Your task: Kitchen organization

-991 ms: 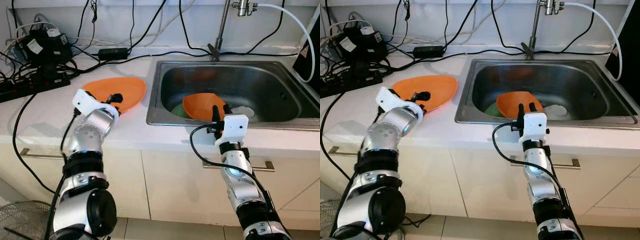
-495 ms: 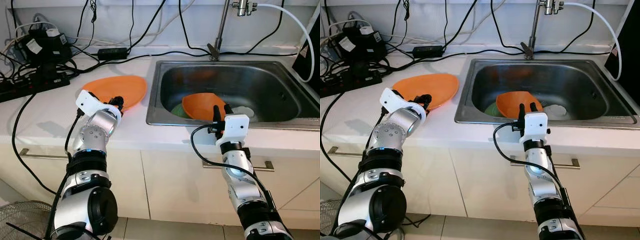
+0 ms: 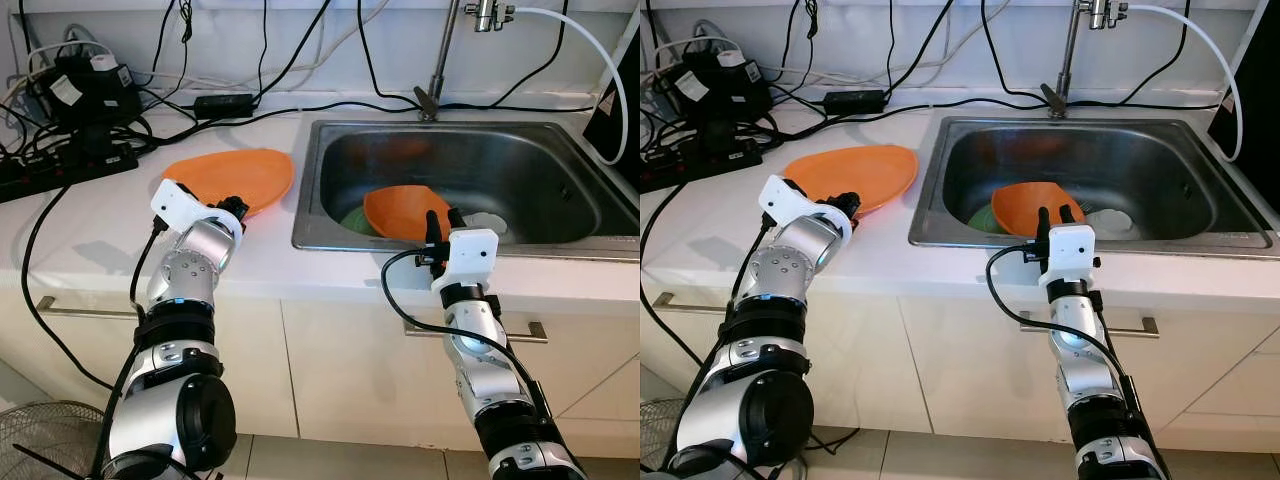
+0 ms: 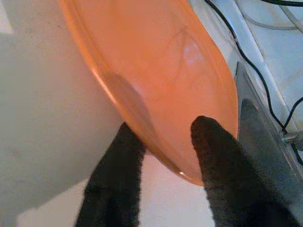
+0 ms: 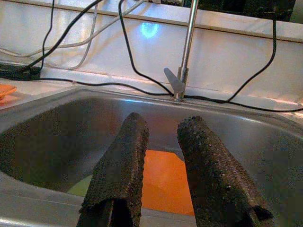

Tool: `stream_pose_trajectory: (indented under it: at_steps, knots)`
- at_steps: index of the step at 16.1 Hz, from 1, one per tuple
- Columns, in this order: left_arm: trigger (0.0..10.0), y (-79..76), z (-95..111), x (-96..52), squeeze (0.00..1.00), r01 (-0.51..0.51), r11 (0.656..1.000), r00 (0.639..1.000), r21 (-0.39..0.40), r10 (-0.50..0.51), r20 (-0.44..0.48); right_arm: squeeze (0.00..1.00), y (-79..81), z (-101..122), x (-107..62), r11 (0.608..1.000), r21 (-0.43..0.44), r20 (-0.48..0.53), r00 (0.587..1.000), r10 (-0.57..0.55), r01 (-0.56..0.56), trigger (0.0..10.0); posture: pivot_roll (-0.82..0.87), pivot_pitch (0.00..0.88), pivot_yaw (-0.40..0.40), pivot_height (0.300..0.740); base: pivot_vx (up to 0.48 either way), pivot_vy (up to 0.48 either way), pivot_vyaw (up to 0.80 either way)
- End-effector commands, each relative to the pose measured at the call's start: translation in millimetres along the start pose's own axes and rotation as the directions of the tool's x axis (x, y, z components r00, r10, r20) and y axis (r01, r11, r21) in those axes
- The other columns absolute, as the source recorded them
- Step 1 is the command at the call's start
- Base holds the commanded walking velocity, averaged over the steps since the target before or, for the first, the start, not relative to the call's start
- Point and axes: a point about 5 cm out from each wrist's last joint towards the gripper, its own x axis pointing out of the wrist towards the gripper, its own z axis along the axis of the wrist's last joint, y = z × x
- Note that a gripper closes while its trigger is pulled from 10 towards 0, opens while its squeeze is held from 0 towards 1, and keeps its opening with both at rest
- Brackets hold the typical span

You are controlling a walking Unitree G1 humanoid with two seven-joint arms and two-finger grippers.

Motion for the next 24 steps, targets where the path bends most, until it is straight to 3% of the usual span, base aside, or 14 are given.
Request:
stream_pose_trajectory:
  at_steps: [1,10,18,19,22,24]
  knots:
    - [0.0,-8.8,4.0,-1.3,0.0,0.037,0.999,0.999,0.013,-0.037,0.029,0.0,0.8,1.7,4.2,1.0,0.01,-0.008,1.0,-0.003,0.003,10.0,0.06,0.021,0.049,0.74,0.0,0.0,0.0]
    - [0.0,-7.9,6.4,-3.4,0.0,0.041,0.998,0.996,0.036,-0.044,0.08,0.0,2.1,0.7,3.7,1.0,0.013,-0.014,1.0,-0.004,0.004,10.0,0.06,0.021,0.051,0.74,0.0,0.0,0.0]
    - [0.0,-19.9,26.2,-16.0,0.0,0.184,0.983,0.948,-0.012,-0.174,0.265,0.0,3.7,0.8,4.3,1.0,0.015,-0.014,1.0,-0.001,0.001,10.0,0.07,0.01,0.049,0.74,0.0,0.0,0.0]
    - [10.0,-25.9,28.4,-20.5,0.0,0.254,0.967,0.926,-0.037,-0.232,0.297,0.0,3.9,1.0,4.8,1.0,0.015,-0.014,1.0,-0.001,0.001,10.0,0.06,0.007,0.05,0.74,0.0,0.0,0.0]
    - [10.0,-32.5,36.6,-28.8,0.0,0.309,0.95,0.882,-0.041,-0.271,0.386,0.0,3.8,1.4,5.2,1.0,0.015,-0.012,1.0,-0.003,0.003,10.0,0.06,0.007,0.05,0.74,0.0,0.0,0.0]
    - [10.0,-41.6,44.9,-36.5,0.0,0.379,0.925,0.827,0.015,-0.346,0.443,0.0,2.2,0.8,4.7,1.0,0.013,-0.015,1.0,-0.006,0.007,10.0,0.07,0.012,0.046,0.74,0.0,0.0,0.0]
